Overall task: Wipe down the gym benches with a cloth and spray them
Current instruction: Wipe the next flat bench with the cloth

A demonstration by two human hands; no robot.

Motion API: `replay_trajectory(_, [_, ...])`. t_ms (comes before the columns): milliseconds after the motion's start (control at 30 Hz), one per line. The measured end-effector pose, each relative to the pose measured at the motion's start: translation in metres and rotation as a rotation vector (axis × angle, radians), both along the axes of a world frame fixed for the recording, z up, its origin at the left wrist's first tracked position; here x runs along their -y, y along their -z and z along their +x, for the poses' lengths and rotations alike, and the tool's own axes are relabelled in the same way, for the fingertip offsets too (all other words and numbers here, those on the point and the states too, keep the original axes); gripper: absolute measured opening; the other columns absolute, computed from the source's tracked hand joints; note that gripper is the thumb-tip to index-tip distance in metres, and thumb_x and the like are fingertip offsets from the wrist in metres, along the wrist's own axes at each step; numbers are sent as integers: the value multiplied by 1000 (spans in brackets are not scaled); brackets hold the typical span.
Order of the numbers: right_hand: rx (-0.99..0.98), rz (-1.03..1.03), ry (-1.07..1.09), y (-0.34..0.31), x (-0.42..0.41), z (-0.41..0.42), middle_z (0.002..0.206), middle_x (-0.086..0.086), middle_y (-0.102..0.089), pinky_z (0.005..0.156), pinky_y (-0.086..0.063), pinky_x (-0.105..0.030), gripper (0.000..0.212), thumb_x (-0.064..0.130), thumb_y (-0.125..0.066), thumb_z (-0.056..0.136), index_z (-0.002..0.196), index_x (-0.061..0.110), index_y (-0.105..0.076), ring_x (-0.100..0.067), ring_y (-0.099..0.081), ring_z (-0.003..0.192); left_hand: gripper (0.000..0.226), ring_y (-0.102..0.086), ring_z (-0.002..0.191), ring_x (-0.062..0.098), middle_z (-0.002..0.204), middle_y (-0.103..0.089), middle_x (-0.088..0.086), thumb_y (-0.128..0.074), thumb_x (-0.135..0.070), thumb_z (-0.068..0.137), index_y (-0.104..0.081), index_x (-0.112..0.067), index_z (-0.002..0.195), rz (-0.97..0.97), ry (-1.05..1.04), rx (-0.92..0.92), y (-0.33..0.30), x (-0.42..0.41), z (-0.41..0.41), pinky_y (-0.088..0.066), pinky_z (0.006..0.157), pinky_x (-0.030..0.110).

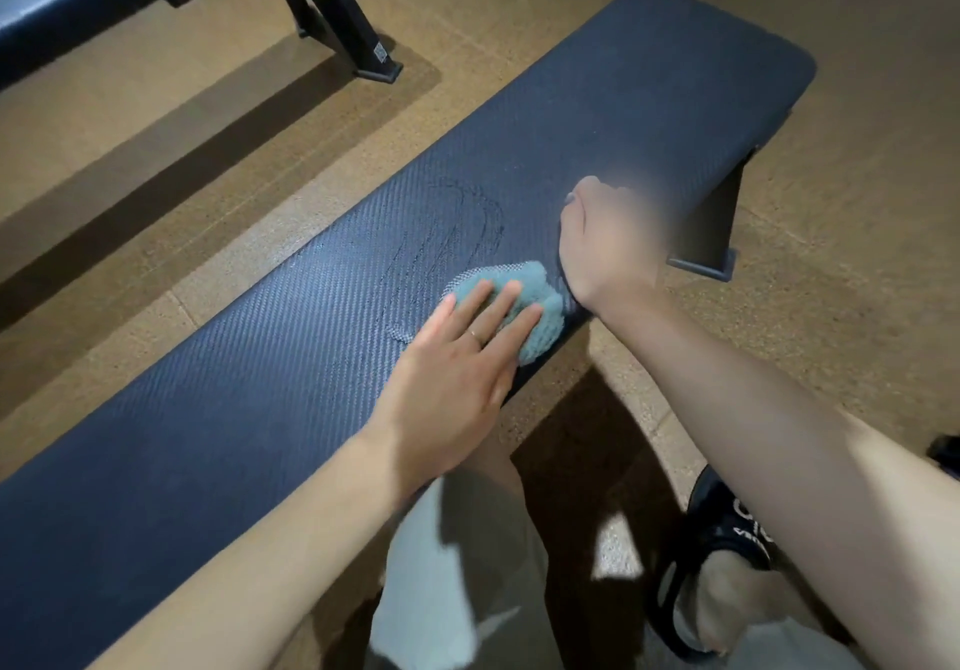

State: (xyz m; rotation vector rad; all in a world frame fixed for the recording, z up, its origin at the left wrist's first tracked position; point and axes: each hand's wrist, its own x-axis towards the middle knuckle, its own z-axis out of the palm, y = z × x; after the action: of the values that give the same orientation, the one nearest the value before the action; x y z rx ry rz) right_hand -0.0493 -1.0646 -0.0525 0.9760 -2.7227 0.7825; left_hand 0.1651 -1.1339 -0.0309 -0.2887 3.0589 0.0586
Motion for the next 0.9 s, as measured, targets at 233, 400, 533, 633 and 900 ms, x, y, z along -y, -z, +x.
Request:
replay_trajectory(233, [5, 35, -81, -2, -4, -9, 94, -10, -70, 85, -39, -42, 29, 23, -36, 106, 94, 10, -59, -32, -57, 88, 59, -18, 157, 29, 169, -24, 4, -37, -31, 102, -31, -25, 160, -60, 60, 87, -10, -6, 111, -17, 124, 48])
replay_trajectory(400, [27, -21, -60, 2, -1, -10, 87, -10, -68, 74, -29, -38, 26, 20, -39, 103, 90, 9, -59, -35, -55, 84, 59, -31, 151, 38, 164, -35, 12, -38, -28, 99, -39, -21, 157, -92, 94, 23, 1, -19, 5, -25, 123, 53])
replay_trajectory(533, [7, 11, -113, -2, -11, -36, 94, -14, -68, 82, -40, -45, 28, 21, -36, 101, 94, 8, -60, -40, -57, 89, 60, -28, 153, 34, 166, -30, 9, -41, -28, 100, -35, -21, 159, -95, 56, 7, 2, -26, -30, -24, 124, 51])
replay_trajectory(633, [-12, 52, -28, -5, -18, -58, 100, -13, -68, 86, -42, -45, 27, 22, -37, 104, 98, 10, -59, -35, -58, 92, 65, -20, 156, 34, 169, -20, 9, -42, -25, 98, -27, -20, 161, -109, 65, 69, 1, -21, 24, -19, 126, 50])
replay_trajectory(900, [-31, 57, -31, -1, -16, -65, 96, -10, -68, 85, -43, -46, 28, 23, -36, 105, 96, 11, -59, -32, -57, 89, 63, -30, 150, 41, 164, -32, 13, -36, -30, 95, -36, -21, 158, -162, 93, 98, -4, -24, -6, -26, 122, 55])
